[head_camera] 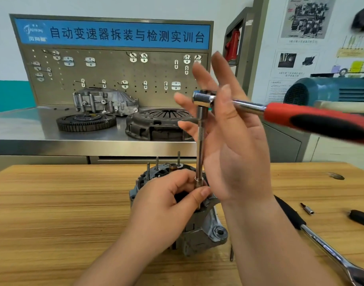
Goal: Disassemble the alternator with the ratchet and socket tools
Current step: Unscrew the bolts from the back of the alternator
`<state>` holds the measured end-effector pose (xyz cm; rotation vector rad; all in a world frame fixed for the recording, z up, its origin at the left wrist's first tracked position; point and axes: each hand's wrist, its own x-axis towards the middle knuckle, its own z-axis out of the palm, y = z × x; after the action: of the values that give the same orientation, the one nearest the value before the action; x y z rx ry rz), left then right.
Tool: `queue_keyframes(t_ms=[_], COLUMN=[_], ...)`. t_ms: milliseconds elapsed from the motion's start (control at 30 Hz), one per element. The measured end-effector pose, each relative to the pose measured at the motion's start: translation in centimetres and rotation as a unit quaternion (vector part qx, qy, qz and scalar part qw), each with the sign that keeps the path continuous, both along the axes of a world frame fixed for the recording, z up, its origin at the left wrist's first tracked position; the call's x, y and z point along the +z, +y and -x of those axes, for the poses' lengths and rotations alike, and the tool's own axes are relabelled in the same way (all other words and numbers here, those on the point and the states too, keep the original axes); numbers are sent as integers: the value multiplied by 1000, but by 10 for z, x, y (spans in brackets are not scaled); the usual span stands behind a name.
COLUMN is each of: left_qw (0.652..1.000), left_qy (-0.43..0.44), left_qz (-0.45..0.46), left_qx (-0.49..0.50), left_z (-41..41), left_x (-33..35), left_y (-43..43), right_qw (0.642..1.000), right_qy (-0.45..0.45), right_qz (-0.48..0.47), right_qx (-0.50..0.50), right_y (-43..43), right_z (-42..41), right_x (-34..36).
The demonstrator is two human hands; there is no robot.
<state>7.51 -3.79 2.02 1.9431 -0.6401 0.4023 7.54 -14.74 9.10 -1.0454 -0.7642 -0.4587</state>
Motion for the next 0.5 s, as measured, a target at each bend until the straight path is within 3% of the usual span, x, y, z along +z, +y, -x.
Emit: queue_keyframes(t_ms=[167,400,500], left_qw=[999,1000,1000], left_qy=[-37,-2,-13], left_qz=[-32,9,8], left_qx=[-5,3,-7], left_z=[3,0,-1], left_x=[1,2,1], left_y=[-1,0,1], right_qw=[994,999,1000], right_qy=[97,-22,2], right_qz=[-27,-9,-27], right_qx=[32,-26,2], right_y=[-5,0,-2], right_z=[-1,0,-2], right_x=[-3,0,-2])
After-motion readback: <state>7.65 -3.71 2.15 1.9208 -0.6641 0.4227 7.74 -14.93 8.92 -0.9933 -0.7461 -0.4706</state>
